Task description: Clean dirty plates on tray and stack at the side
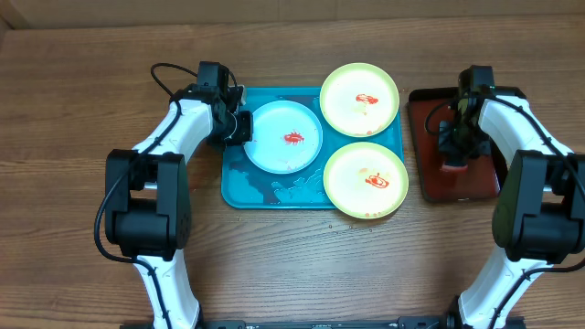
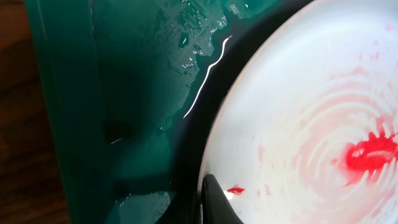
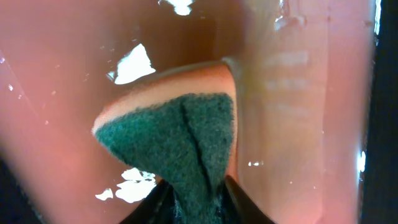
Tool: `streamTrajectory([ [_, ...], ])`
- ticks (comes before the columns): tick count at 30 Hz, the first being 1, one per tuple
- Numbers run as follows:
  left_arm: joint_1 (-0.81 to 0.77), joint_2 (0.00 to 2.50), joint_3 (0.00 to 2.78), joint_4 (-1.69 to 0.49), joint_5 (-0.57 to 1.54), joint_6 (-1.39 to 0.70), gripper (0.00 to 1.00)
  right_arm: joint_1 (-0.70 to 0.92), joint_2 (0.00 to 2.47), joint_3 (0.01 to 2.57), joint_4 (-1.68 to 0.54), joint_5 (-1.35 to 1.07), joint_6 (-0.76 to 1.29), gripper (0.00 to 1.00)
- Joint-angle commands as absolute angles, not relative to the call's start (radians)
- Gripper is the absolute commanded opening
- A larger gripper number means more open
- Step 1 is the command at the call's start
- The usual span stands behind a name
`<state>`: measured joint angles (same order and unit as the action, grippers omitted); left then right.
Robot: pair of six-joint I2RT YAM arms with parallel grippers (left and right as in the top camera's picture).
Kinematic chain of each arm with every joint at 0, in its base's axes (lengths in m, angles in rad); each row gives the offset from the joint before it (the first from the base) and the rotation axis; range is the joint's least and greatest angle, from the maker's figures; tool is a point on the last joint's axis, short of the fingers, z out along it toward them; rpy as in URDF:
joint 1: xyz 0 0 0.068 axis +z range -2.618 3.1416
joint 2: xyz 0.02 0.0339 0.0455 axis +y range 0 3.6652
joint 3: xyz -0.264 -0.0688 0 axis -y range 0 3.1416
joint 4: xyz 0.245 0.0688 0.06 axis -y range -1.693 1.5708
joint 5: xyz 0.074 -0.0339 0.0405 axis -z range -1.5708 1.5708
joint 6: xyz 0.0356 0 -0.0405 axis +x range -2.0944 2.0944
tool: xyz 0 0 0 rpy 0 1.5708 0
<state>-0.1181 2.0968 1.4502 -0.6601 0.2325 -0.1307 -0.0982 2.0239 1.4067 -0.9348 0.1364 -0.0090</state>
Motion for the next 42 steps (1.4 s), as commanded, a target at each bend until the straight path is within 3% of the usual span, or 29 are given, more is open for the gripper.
streamTrajectory([
  [1, -0.126, 2.128, 1.438, -0.668, 0.229, -0.108, 0.04, -0.103, 2.027, 1.419, -0.926, 0.157, -0.009, 0.04],
  [14, -0.126, 2.128, 1.438, -0.661, 0.238, -0.109, 0.04, -0.102, 1.942, 1.530, -1.062, 0.082, 0.060, 0.04],
  [23, -0.126, 2.128, 1.438, -0.673, 0.332, -0.109, 0.04, -0.057, 1.872, 1.755, -1.196, -0.367, 0.060, 0.04],
  [29, -0.126, 2.128, 1.438, -0.680, 0.341, -0.112, 0.04, 0.130, 1.876, 1.768, -1.114, -0.399, 0.182, 0.04],
  [36, -0.126, 2.128, 1.438, -0.679, 0.341, -0.112, 0.04, 0.416, 1.930, 1.768, -0.941, -0.197, 0.388, 0.04],
  [42, -0.126, 2.128, 1.438, -0.680, 0.341, -0.112, 0.04, 0.543, 2.086, 1.769, -0.878, -0.085, 0.469, 0.04],
])
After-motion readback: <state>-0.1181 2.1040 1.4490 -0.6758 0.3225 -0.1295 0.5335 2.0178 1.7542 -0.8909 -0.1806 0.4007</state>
